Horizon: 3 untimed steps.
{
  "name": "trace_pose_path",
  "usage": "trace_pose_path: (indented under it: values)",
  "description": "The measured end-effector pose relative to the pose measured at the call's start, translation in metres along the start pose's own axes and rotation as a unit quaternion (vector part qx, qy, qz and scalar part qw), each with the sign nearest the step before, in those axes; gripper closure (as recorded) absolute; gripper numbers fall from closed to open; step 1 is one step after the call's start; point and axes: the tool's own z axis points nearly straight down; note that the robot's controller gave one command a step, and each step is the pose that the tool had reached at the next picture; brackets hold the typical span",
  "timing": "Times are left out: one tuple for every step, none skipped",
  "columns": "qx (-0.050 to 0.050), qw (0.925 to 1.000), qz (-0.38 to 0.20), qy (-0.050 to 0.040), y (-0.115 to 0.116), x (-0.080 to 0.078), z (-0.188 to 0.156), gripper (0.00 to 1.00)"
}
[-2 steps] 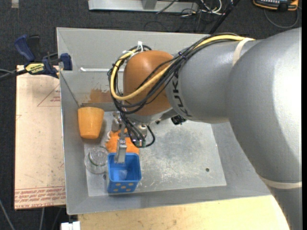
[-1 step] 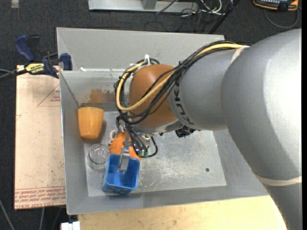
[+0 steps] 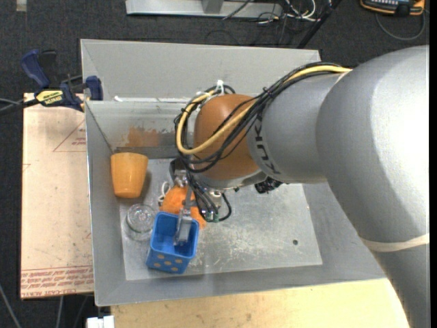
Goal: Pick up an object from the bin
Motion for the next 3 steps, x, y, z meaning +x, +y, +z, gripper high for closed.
trace_pose_path:
  values:
    - [0.002,0.9974,-0.071,-0.0017,-0.015,0.016,0.006,1.0]
    - [0.001,0.9975,-0.071,-0.0014,-0.015,0.016,0.006,1.0]
    - [0.0,0.9985,-0.055,-0.0052,-0.028,-0.005,-0.182,1.0]
